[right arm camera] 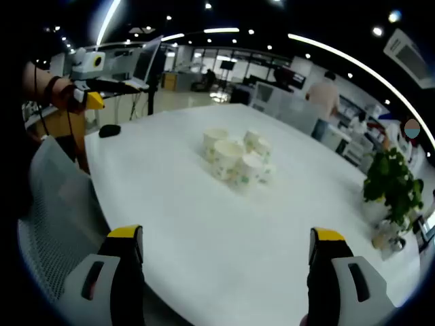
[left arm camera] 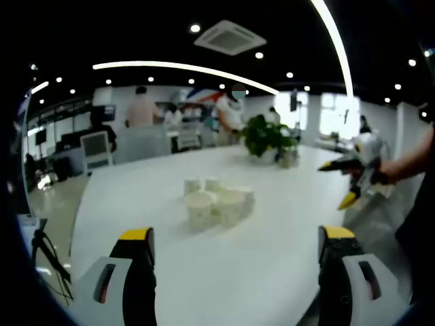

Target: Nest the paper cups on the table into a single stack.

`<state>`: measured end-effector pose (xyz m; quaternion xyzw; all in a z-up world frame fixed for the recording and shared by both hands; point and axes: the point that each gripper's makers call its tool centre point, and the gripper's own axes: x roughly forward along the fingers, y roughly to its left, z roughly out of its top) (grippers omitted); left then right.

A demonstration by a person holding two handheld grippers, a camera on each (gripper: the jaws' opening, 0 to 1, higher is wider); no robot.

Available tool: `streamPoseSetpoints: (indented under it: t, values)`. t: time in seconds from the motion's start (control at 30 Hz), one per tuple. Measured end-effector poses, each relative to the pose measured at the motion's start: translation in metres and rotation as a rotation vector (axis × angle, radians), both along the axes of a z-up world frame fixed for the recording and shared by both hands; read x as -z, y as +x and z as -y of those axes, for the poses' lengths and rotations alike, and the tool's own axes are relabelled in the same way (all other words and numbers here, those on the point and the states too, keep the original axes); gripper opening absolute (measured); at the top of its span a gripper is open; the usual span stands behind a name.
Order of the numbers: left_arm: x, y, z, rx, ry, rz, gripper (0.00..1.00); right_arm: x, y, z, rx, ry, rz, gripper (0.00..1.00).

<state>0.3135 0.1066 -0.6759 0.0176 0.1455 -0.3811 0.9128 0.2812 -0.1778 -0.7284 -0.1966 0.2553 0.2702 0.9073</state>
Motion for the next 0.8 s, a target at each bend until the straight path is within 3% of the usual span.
streamPoseSetpoints:
  t: [0.8]
  values:
    - [0.0005, -0.0023, 0.0040, 0.017, 0.016, 0.006, 0.99, 0.0018, -0.0022, -0.0015, -0.005, -0.009, -0.006, 1.00]
